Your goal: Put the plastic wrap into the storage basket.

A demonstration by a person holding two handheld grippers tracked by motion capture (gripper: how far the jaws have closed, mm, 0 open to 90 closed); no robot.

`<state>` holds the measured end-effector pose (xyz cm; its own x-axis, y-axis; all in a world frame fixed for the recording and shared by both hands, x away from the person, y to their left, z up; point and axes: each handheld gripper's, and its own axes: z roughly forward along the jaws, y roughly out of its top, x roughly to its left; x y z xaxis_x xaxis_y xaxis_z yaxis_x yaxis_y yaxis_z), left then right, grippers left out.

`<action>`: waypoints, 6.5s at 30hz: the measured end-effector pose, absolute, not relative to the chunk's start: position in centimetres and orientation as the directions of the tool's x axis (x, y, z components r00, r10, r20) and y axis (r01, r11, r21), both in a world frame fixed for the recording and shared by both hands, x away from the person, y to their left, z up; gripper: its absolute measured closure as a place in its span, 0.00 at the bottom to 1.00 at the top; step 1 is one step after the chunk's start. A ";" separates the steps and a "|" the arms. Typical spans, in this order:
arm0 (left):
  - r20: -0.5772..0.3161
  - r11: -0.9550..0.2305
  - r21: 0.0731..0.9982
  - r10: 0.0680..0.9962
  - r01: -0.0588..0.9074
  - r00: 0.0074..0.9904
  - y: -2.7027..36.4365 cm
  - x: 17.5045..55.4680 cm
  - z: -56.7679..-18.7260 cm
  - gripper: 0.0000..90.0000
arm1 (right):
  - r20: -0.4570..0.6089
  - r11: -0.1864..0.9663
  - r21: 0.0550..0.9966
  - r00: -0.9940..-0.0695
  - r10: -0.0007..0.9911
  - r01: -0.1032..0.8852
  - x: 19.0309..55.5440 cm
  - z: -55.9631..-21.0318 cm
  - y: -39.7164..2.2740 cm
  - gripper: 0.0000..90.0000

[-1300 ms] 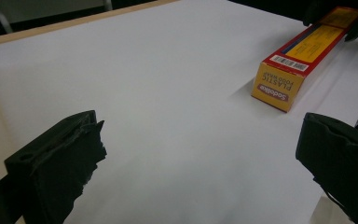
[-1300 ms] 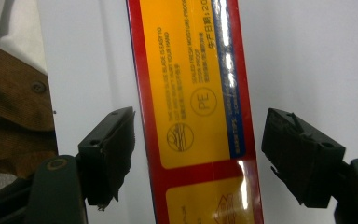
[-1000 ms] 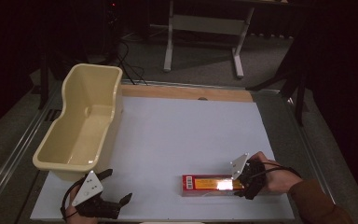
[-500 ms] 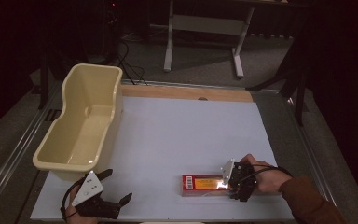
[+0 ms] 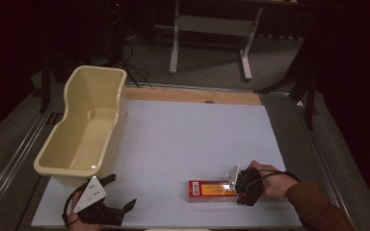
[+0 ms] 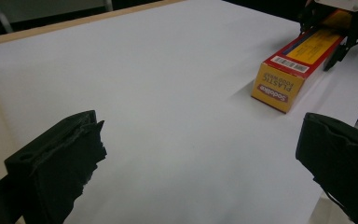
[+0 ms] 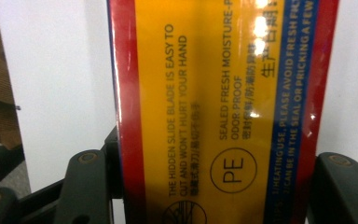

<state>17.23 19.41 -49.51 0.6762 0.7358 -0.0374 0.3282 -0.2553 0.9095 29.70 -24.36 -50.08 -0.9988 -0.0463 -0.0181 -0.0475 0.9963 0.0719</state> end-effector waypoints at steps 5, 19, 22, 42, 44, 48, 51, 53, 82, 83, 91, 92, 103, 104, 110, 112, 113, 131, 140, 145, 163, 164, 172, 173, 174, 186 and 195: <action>-0.040 -0.253 0.910 0.737 0.330 0.674 19.5 17.2 -49.5 0.00 | 0.010 0.997 0.077 -1.000 0.004 0.004 29.8 -49.9 -24.6 0.46; -0.039 -0.253 0.909 0.738 0.330 0.673 19.4 17.3 -49.5 0.00 | 0.034 0.976 0.145 -0.987 0.160 0.163 30.3 -48.2 -25.3 0.47; -0.040 -0.251 0.910 0.738 0.330 0.673 19.4 17.2 -49.5 0.00 | 0.031 0.971 0.144 -0.982 0.186 0.188 30.6 -47.8 -25.4 0.47; -0.040 -0.250 0.911 0.739 0.329 0.672 19.5 17.2 -49.5 0.00 | 0.130 0.806 0.310 -0.862 0.489 0.504 33.8 -45.5 -26.5 0.47; -0.040 -0.250 0.911 0.739 0.328 0.673 19.4 17.2 -49.5 0.00 | 0.123 0.795 0.307 -0.851 0.511 0.522 33.9 -45.5 -26.4 0.47; -0.040 -0.249 0.911 0.739 0.328 0.673 19.5 17.2 -49.5 0.00 | 0.112 0.773 0.313 -0.830 0.546 0.551 34.3 -45.5 -26.3 0.47; -0.039 -0.250 0.911 0.738 0.328 0.673 19.4 17.2 -49.5 0.00 | 0.118 0.749 0.316 -0.807 0.578 0.583 34.7 -45.4 -26.0 0.47; -0.040 -0.249 0.911 0.739 0.328 0.673 19.4 17.2 -49.5 0.00 | 0.110 0.740 0.325 -0.801 0.589 0.589 34.9 -45.3 -25.7 0.47; -0.039 -0.250 0.913 0.733 0.323 0.679 19.2 17.2 -49.5 0.00 | 0.059 0.691 0.371 -0.758 0.650 0.621 38.2 -43.5 -20.6 0.47; -0.040 -0.250 0.913 0.733 0.323 0.679 19.2 17.2 -49.5 0.00 | 0.059 0.691 0.371 -0.758 0.650 0.621 38.2 -43.5 -20.6 0.47; -0.040 -0.251 0.912 0.731 0.324 0.681 19.2 17.3 -49.6 0.00 | 0.057 0.673 0.388 -0.745 0.665 0.630 39.2 -42.6 -18.6 0.47; -0.041 -0.251 0.912 0.732 0.324 0.680 19.2 17.3 -49.6 0.00 | 0.057 0.673 0.388 -0.745 0.665 0.630 39.2 -42.6 -18.6 0.47; -0.041 -0.251 0.913 0.730 0.323 0.682 19.1 17.4 -49.6 0.00 | 0.062 0.652 0.418 -0.736 0.674 0.633 39.7 -42.2 -15.7 0.47; -0.041 -0.250 0.913 0.730 0.323 0.682 19.1 17.4 -49.6 0.00 | 0.062 0.652 0.418 -0.736 0.674 0.633 39.7 -42.2 -15.7 0.47; -0.040 -0.251 0.913 0.730 0.323 0.682 19.1 17.4 -49.6 0.00 | 0.073 0.644 0.443 -0.741 0.668 0.624 39.7 -41.7 -14.1 0.47; -0.042 -0.249 0.913 0.730 0.323 0.682 19.1 17.4 -49.7 0.00 | 0.077 0.641 0.452 -0.743 0.665 0.620 39.8 -41.4 -13.1 0.47; -0.042 -0.249 0.913 0.730 0.323 0.683 19.1 17.4 -49.7 0.00 | 0.077 0.641 0.452 -0.743 0.665 0.620 39.8 -41.4 -13.1 0.47; -0.045 -0.245 0.915 0.727 0.320 0.685 19.2 17.3 -49.7 0.00 | 0.117 0.606 0.498 -0.741 0.661 0.620 40.6 -40.5 -7.9 0.47; -0.048 -0.242 0.915 0.728 0.322 0.684 19.2 17.4 -49.7 0.00 | 0.137 0.577 0.515 -0.724 0.676 0.635 41.3 -39.7 -6.6 0.47; -0.047 -0.243 0.916 0.727 0.320 0.685 19.2 17.4 -49.7 0.00 | 0.161 0.544 0.537 -0.711 0.684 0.645 42.0 -39.2 -5.9 0.47; -0.048 -0.240 0.917 0.725 0.318 0.687 19.0 17.4 -49.7 0.00 | 0.338 0.406 0.565 -0.650 0.680 0.719 43.2 -37.1 -4.1 0.47; -0.049 -0.239 0.918 0.725 0.317 0.687 19.0 17.4 -49.7 0.00 | 0.348 0.400 0.563 -0.646 0.679 0.723 43.3 -37.1 -4.1 0.47; -0.059 -0.224 0.921 0.729 0.319 0.682 19.2 17.5 -49.7 0.00 | 0.459 0.318 0.546 -0.594 0.660 0.775 43.8 -36.7 -3.8 0.47; -0.058 -0.224 0.921 0.729 0.318 0.682 19.2 17.5 -49.7 0.00 | 0.468 0.304 0.547 -0.586 0.662 0.780 43.9 -36.6 -3.8 0.47; -0.058 -0.224 0.921 0.729 0.318 0.682 19.2 17.5 -49.7 0.00 | 0.475 0.294 0.547 -0.580 0.662 0.784 43.9 -36.5 -3.8 0.47; -0.057 -0.223 0.922 0.730 0.317 0.681 19.2 17.6 -49.7 0.00 | 0.595 0.218 0.515 -0.528 0.606 0.829 44.1 -35.9 -3.3 0.47; -0.061 -0.217 0.924 0.728 0.314 0.683 19.3 17.5 -49.7 0.00 | 0.643 0.193 0.508 -0.519 0.564 0.839 43.6 -35.8 -1.8 0.47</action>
